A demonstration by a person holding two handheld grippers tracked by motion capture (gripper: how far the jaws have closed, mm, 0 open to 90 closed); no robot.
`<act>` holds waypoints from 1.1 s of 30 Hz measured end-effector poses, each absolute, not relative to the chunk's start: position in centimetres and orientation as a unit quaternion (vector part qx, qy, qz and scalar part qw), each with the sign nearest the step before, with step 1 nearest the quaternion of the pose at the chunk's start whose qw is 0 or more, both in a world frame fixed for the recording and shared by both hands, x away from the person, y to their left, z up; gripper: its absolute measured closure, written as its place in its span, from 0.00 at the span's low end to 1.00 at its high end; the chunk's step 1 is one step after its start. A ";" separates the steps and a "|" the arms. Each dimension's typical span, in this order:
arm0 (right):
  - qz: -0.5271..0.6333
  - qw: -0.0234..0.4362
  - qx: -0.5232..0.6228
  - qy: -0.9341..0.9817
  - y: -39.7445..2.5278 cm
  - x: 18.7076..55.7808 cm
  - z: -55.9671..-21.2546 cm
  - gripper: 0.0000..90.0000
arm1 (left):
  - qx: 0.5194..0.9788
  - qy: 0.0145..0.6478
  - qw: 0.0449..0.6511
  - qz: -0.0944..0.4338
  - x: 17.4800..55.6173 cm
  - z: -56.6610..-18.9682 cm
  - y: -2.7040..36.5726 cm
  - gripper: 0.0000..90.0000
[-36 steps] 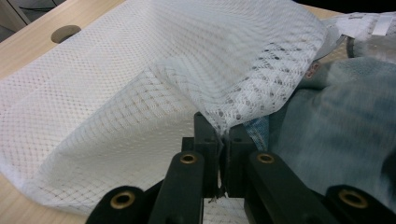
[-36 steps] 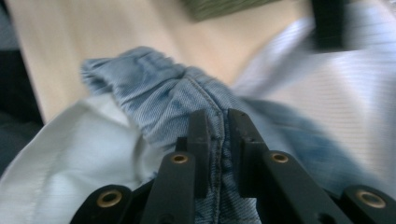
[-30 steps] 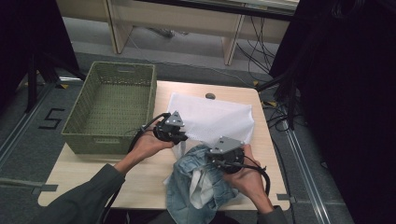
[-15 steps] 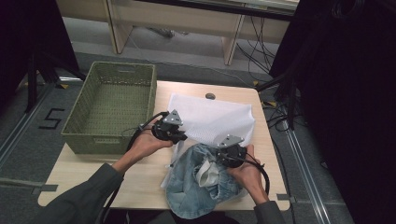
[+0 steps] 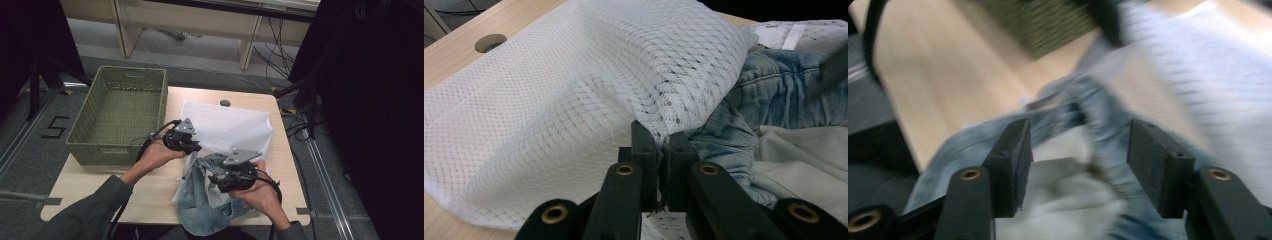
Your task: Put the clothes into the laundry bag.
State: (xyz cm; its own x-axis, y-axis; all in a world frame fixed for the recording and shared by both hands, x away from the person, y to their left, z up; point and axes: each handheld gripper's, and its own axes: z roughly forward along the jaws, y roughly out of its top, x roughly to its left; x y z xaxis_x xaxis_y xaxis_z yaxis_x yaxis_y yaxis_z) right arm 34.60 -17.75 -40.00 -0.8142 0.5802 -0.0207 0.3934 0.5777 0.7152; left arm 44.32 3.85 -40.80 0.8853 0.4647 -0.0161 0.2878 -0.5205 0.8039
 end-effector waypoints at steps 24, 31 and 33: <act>0.244 0.199 0.209 0.926 -14.5 35.4 -44.1 0.97 | 0.873 0.203 0.433 0.097 44.0 -40.9 3.8 0.96; 0.271 0.251 0.277 0.887 -16.3 39.4 -41.0 1.00 | 0.873 0.201 0.435 0.090 43.9 -41.1 3.5 0.96; 0.268 0.253 0.291 0.883 -16.3 40.4 -41.2 1.00 | 0.874 0.200 0.434 0.090 43.9 -41.2 3.6 0.96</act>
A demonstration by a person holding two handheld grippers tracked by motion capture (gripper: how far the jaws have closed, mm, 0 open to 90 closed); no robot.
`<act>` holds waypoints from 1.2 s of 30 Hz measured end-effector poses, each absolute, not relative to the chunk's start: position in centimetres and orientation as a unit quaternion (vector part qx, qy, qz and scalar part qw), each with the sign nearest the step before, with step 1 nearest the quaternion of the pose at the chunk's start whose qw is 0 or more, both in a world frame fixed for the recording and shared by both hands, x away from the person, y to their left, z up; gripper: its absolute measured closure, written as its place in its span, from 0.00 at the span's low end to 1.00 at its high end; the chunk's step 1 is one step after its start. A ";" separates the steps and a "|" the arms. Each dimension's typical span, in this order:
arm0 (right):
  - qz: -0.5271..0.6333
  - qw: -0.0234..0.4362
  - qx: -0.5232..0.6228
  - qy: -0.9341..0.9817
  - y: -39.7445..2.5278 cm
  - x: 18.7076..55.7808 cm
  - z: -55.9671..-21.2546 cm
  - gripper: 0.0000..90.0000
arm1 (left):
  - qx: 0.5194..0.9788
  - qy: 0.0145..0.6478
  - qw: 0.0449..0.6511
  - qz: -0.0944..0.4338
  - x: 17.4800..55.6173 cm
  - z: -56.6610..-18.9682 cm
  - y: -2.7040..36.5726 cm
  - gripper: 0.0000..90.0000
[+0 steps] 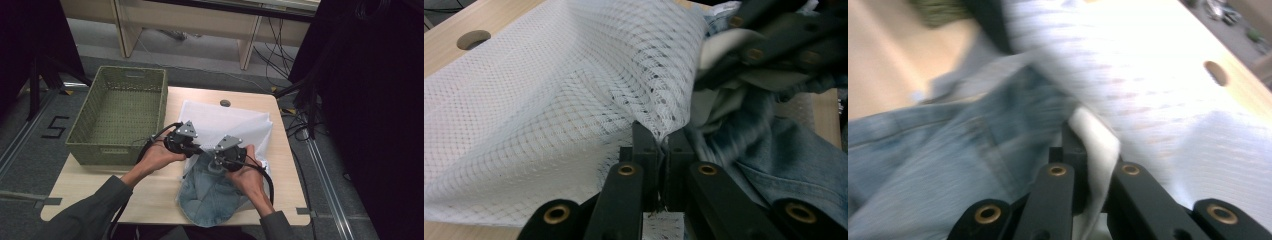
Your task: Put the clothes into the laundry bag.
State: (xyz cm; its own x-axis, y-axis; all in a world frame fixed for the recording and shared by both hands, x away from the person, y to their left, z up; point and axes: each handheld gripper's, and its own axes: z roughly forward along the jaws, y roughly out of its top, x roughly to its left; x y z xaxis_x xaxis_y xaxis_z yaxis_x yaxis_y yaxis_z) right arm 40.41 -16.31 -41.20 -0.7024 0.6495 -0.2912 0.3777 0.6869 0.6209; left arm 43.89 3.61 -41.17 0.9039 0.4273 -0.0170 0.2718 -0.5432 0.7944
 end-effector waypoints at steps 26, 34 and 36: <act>0.372 0.137 0.251 0.883 -14.8 33.2 -40.5 0.53 | 0.871 0.214 0.435 0.086 44.5 -41.4 4.3 0.96; 0.311 0.068 0.240 0.917 -12.9 32.0 -46.0 0.51 | 0.872 0.213 0.432 0.086 44.5 -41.4 4.4 0.96; 0.299 0.066 0.229 0.924 -12.7 32.0 -47.0 0.50 | 0.872 0.213 0.432 0.085 44.5 -41.5 4.3 0.96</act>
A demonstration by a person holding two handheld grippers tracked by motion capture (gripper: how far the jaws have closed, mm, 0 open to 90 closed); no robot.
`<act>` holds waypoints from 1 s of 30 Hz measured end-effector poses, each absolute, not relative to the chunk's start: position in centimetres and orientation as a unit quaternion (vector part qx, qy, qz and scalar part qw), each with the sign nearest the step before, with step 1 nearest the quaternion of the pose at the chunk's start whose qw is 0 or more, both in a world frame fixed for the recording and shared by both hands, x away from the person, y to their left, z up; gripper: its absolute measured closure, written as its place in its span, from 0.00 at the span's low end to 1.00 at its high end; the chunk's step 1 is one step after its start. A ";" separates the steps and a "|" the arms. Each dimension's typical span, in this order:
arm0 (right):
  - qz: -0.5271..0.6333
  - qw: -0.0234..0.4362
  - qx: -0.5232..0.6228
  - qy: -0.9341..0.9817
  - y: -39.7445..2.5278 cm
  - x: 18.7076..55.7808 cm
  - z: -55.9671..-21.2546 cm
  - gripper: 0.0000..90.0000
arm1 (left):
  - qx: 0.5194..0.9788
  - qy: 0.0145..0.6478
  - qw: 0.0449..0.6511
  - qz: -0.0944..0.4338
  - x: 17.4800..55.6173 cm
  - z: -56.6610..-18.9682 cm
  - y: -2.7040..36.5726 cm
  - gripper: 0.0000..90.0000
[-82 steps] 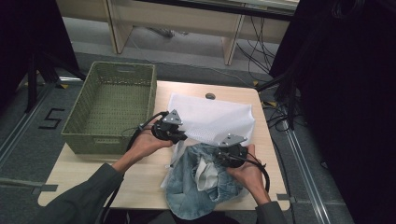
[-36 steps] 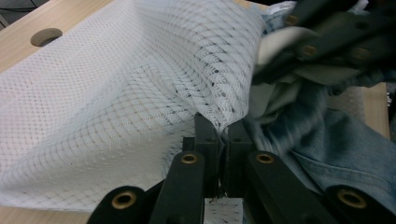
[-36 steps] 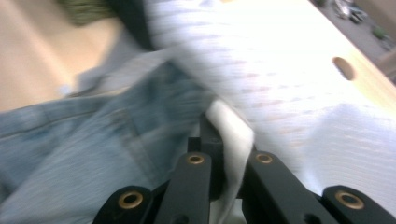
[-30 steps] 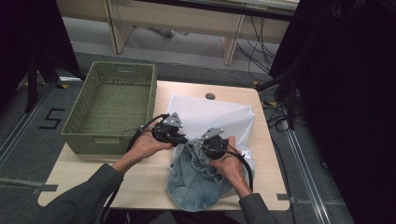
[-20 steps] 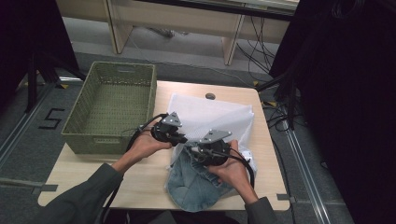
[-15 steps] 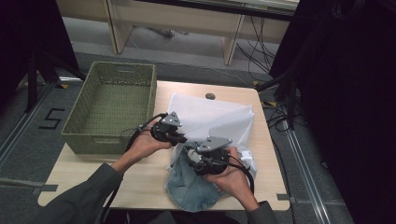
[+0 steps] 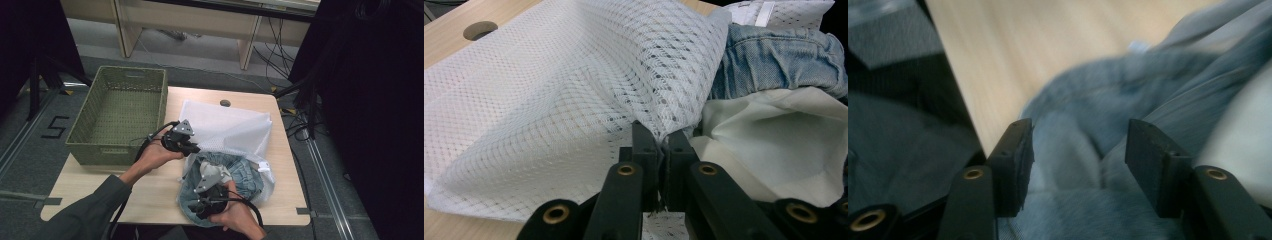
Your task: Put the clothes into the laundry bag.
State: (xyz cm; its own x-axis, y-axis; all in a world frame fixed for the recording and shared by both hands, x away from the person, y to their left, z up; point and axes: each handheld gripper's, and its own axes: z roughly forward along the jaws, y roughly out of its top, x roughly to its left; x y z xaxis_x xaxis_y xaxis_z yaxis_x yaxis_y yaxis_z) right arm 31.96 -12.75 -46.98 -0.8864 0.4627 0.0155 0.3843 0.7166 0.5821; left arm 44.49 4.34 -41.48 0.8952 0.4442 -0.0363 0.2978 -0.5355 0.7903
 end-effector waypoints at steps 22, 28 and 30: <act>0.302 0.175 0.278 0.895 -15.5 37.3 -43.5 0.96 | 0.875 0.205 0.431 0.078 44.0 -41.8 3.7 0.96; 0.287 0.147 0.297 0.899 -14.9 37.9 -46.3 0.96 | 0.880 0.203 0.423 0.072 43.9 -42.7 3.4 0.95; 0.294 0.145 0.299 0.896 -15.2 38.1 -45.9 0.96 | 0.876 0.208 0.428 0.074 43.5 -42.9 3.4 0.93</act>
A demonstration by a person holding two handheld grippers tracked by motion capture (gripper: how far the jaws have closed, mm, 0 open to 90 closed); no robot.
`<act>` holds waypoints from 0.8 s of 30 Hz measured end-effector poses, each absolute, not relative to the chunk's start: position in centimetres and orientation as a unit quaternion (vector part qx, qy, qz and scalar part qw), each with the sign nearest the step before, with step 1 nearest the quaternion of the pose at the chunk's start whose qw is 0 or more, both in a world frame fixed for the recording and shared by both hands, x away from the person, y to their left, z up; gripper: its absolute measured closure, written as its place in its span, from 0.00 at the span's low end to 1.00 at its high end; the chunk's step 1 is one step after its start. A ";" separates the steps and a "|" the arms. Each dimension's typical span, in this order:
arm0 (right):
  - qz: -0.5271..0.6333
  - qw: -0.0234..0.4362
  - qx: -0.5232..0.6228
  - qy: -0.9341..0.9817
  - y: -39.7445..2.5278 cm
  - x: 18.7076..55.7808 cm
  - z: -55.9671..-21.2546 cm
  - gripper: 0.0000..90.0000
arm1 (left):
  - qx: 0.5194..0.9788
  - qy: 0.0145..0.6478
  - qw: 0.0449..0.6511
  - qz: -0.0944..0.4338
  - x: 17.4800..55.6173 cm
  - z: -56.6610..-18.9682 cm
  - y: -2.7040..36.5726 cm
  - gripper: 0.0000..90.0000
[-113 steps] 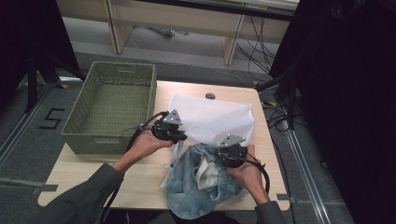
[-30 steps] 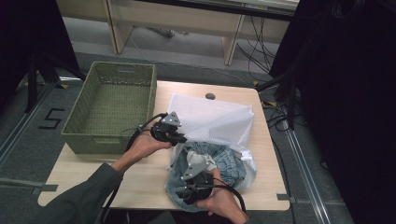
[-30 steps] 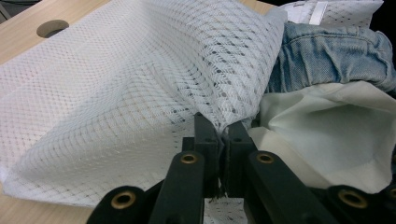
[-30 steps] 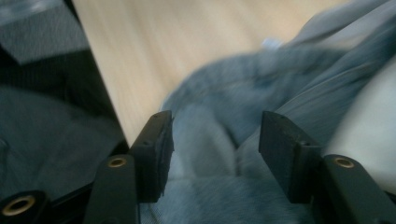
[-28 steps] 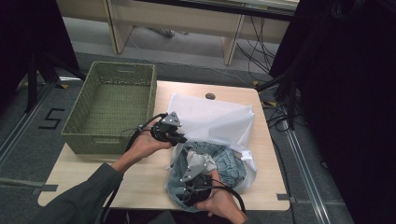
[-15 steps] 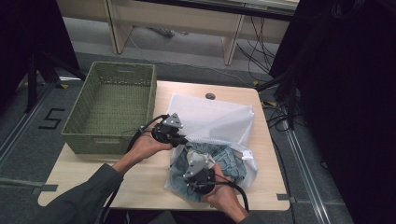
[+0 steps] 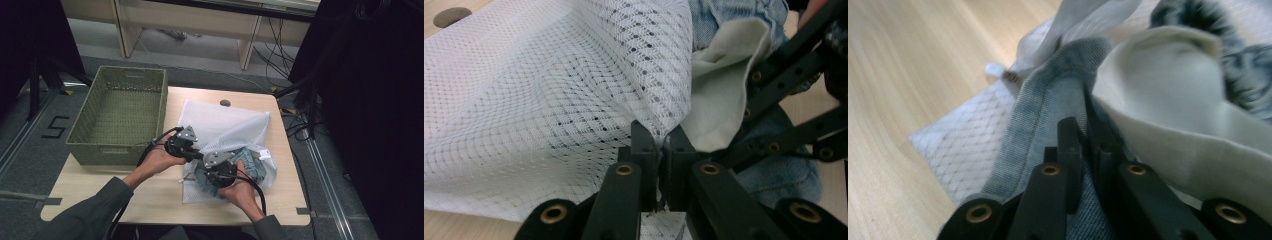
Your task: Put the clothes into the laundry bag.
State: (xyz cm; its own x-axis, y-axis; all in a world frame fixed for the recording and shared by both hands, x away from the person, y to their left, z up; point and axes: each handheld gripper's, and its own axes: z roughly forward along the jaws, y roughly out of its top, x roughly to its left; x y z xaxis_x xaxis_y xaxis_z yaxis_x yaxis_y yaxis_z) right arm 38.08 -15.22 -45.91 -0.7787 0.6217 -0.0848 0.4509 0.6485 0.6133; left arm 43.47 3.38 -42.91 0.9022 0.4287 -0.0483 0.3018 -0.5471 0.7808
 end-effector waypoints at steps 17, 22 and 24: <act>0.297 0.145 0.309 0.892 -15.3 38.2 -46.1 0.95 | 0.912 0.188 0.363 0.046 34.8 -47.2 4.5 0.45; 0.305 0.153 0.312 0.887 -15.3 38.3 -46.2 0.95 | 0.918 0.186 0.346 0.048 35.3 -49.0 3.0 0.45; 0.300 0.147 0.313 0.889 -15.4 38.4 -46.1 0.95 | 0.924 0.177 0.335 0.054 35.7 -49.3 2.9 0.48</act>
State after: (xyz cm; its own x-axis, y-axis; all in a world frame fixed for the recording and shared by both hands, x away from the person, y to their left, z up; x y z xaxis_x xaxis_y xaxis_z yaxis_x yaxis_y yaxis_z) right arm 38.40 -15.38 -46.08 -0.7611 0.6444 -0.0742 0.4679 0.6246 0.6253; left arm 35.69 2.90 -49.30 0.9316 0.3630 -0.0189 0.2908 -0.7132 0.6378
